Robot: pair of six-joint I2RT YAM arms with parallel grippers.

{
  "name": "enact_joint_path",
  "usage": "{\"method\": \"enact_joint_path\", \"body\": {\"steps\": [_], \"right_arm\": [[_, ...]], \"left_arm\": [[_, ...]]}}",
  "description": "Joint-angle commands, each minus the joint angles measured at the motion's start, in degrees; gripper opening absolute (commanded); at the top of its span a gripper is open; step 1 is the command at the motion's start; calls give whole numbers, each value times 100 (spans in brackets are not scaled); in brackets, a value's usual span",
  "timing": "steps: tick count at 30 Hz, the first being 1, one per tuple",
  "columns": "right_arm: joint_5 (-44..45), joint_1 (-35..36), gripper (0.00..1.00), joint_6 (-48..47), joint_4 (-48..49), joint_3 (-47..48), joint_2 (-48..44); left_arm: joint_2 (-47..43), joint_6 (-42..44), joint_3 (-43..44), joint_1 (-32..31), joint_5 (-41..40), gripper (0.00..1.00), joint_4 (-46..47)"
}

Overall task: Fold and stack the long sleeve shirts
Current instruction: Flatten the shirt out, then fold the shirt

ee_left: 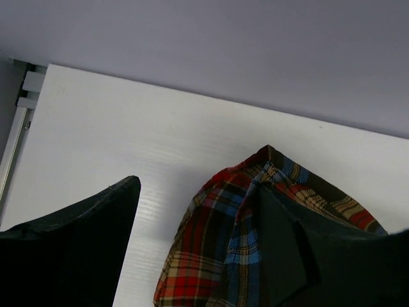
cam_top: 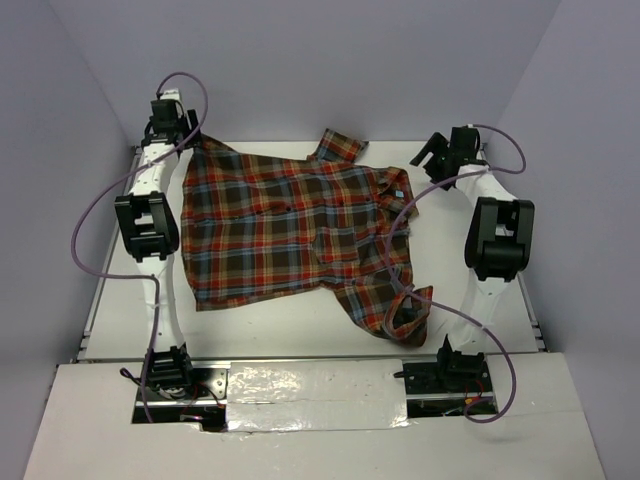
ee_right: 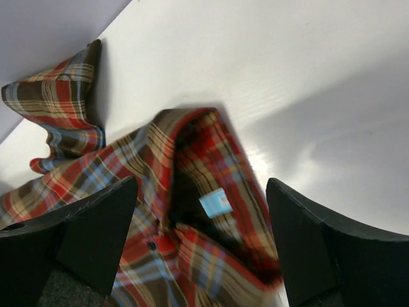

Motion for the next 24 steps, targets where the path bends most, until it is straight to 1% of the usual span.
{"method": "enact_joint_path", "body": {"steps": [1,2,4,5,7,8,9,12,14,15,16,17,18,19,20,21,22,24], "right_arm": [[648,-24,89,-591,-634,-152,-1006],[657,-24,89,-618,-756,-414,-1113],[623,-24,90,-636,-793,-784,-1358],[570,-24,89,-645,-697,-1238,-1629],[315,-15,90,-636,-513,-1715,-2043],[210,-15,89,-653,-338,-2109,-2141],[105,-15,89,-697,-292,-2244,-2238],[-98,11,89,-759,-397,-2596,-2519],[-247,20,88,-776,-406,-2921,-2791],[-283,11,88,-794,-406,-3017,-2897],[-257,11,88,-811,-441,-3132,-3098],[-135,11,87,-803,-563,-3307,-3178],[-73,11,87,-785,-634,-3387,-3266],[-2,37,86,-733,-783,-3579,-3432],[155,81,86,-698,-828,-3703,-3521],[235,142,85,-758,-845,-3817,-3731],[453,369,85,-811,-854,-4027,-3811],[543,590,85,-917,-802,-4222,-3952]], "left_arm": [[-456,-342,154,201,294,83,-427],[-657,-342,-21,218,436,85,-525],[-833,-333,-232,262,848,99,-710],[-930,-324,-364,280,1450,99,-893],[-818,-376,-243,263,1868,99,-1122],[-730,-386,-147,228,1870,99,-1237],[-668,-420,-59,210,1765,99,-1412],[-807,-473,-338,245,1080,99,-1256],[-966,-404,-374,367,1017,99,-1281],[-1010,-307,-365,403,1139,99,-1343],[-1080,-167,-357,412,1157,99,-1587],[-1263,191,-435,368,1079,99,-1772],[-1413,351,-627,333,992,99,-2165],[-1858,457,-1386,307,999,99,-2309],[-2158,589,-1898,280,1017,99,-2388],[-2457,633,-2512,271,1008,99,-2285],[-3035,721,-3624,263,991,99,-2179],[-3495,766,-4474,271,825,99,-2082]]}}
